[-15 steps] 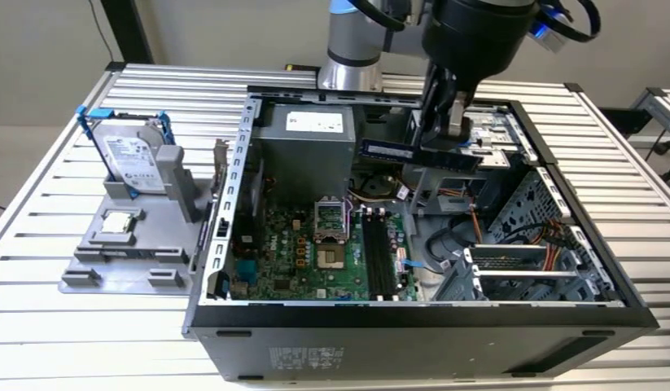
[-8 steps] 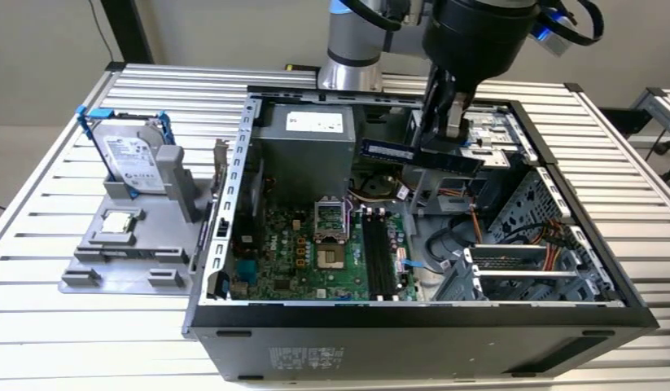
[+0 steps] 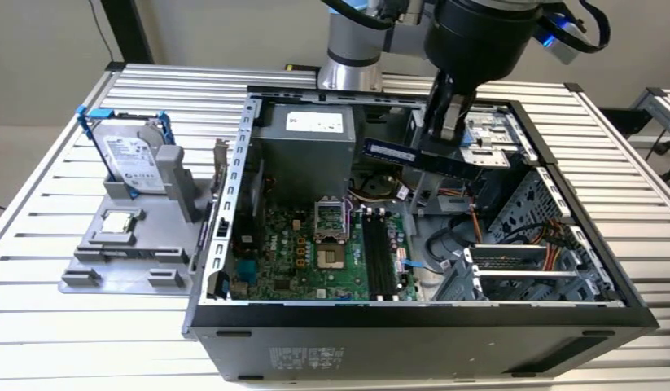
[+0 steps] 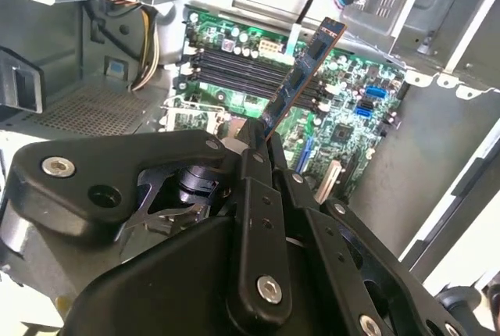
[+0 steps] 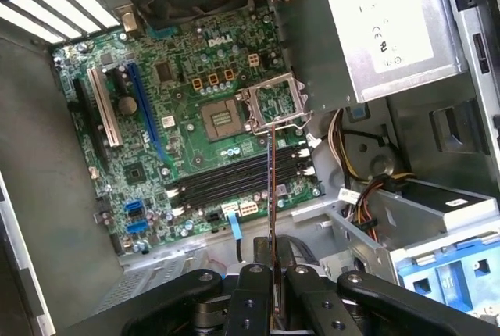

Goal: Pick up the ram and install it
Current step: 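Insert the ram into the slot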

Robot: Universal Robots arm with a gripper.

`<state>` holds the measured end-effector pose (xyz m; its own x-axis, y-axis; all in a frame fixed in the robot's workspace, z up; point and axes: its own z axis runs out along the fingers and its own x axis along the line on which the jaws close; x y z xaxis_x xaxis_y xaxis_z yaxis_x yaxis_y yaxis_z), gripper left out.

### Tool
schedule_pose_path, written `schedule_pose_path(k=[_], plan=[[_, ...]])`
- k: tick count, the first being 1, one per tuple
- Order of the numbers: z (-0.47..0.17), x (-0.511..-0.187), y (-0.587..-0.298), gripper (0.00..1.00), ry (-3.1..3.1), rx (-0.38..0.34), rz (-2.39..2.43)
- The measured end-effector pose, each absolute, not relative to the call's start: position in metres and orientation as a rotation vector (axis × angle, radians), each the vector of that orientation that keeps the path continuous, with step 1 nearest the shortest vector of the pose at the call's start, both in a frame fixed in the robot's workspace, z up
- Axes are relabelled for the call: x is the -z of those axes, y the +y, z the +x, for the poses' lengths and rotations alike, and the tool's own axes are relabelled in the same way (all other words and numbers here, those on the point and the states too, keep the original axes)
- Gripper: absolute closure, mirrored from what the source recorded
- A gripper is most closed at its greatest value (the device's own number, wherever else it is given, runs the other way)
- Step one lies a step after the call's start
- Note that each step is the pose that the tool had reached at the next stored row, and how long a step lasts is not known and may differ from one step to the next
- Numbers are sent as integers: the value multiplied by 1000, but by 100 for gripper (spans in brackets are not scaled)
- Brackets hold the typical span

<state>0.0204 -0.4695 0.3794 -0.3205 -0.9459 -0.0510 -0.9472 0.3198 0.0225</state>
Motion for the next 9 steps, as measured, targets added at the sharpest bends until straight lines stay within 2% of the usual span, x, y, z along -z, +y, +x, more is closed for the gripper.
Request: schedule_pose_path(k=[9], plan=[[20,-379,-471,100,2572,-74,-1751]])
